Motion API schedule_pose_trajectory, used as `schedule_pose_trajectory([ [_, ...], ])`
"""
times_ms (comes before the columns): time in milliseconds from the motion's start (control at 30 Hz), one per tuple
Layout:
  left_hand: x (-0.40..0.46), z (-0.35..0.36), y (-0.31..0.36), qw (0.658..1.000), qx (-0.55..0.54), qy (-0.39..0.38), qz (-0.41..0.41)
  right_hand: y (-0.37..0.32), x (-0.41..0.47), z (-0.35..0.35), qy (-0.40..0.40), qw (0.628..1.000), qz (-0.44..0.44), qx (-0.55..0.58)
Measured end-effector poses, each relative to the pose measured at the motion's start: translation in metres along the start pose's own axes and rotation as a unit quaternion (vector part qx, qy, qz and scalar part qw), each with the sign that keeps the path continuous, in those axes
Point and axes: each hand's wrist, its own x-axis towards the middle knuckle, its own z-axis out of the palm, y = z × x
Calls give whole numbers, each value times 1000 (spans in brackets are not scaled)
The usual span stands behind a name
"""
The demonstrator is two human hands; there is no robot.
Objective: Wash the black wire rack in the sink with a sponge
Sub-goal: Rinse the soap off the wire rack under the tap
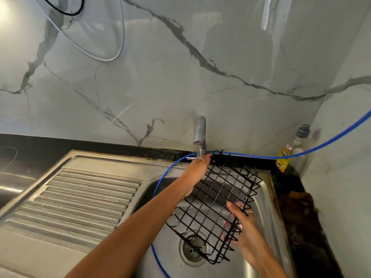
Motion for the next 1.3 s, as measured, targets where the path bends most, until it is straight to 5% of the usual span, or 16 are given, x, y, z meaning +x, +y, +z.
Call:
schedule_pose_trajectory([
  [333,53,9,31,991,107,-64,-38,-10,9,22,134,988,3,78],
  [633,78,0,15,970,230,-69,42,-21,16,39,111,991,29,64],
  [900,57,-28,-21,947,303,42,99,-11,11,53,40,999,34,-2],
  [1300,16,-64,-51,965,194,157,75,-27,4,68,-18,991,-14,-135],
])
